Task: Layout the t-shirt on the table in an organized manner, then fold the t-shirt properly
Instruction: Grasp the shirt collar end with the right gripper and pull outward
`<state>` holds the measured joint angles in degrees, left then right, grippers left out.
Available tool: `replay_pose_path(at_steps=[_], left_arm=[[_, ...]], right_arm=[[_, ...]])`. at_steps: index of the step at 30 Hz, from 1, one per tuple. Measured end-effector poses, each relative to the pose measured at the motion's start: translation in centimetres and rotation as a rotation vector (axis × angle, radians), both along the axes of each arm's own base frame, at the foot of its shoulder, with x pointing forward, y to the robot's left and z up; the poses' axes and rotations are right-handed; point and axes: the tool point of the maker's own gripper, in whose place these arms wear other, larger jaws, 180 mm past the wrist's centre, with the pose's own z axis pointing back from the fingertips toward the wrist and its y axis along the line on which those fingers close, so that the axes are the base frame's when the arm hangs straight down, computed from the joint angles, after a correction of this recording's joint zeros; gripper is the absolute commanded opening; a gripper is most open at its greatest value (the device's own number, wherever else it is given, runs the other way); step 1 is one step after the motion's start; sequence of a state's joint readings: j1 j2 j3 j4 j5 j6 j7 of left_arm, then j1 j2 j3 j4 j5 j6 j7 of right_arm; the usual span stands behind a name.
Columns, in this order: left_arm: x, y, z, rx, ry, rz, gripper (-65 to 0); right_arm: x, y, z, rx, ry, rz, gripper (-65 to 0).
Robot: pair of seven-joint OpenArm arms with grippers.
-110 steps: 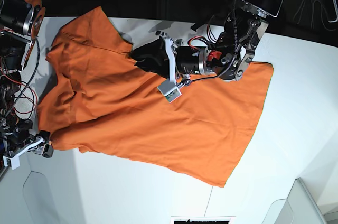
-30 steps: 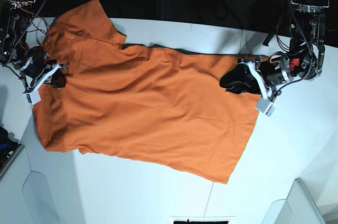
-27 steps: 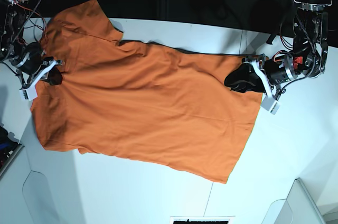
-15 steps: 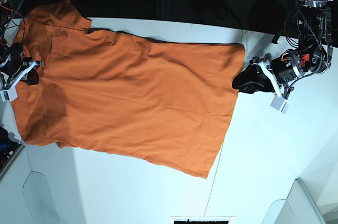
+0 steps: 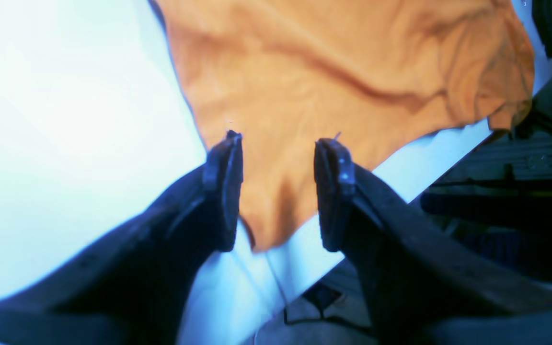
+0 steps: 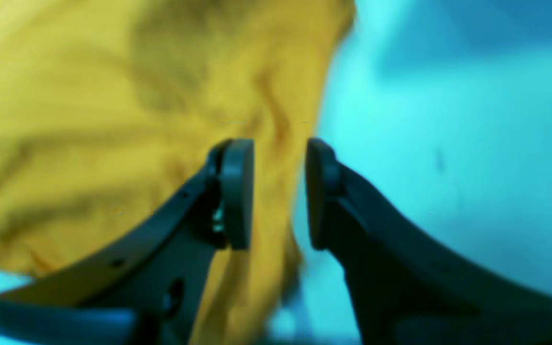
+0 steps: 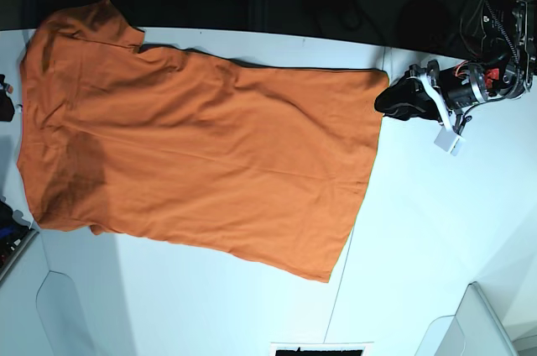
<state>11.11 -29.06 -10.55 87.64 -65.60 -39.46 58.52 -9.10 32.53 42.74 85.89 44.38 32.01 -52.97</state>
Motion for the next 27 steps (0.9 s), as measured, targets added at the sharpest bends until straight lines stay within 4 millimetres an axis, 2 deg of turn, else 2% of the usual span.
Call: replay_pose_path(at_steps=[4,8,11,15,20,27], left_arm=[[-0.9,0.3,-0.4,0.012,0.021,-0.005,-31.2],[-1.1,0.8,-0.4,0.029,0.026,-0.010,-29.3],[-1.2,0.9,-0.4,0.031,0.027,-0.010,-26.7],[-1.4,1.4,-1.1,0.082,0.039,-0.020,-22.8],[-1.6,2.0,-1.7,0.130,0.046,-0.027,-22.8],[-1.1,2.3,-1.9,0.166,0.018,-0.015,-22.8]], right_arm=[[-4.8,-0.6,-1.9,0.021,0.092,-0.017,-45.7],[-8.9,-0.4,-3.9,0.034,0.202,-0.018,-35.1],[-10.7,-0.4,-4.6,0.034,0.245,-0.020,-33.3],[-11.2,-0.4,-4.8,0.029,0.259,-0.021,-33.3],[-10.8,-0.3,-4.8,0.026,0.241,-0.024,-33.3],[-10.5,2.4,-7.2,0.066,0.277,0.041,-33.3]])
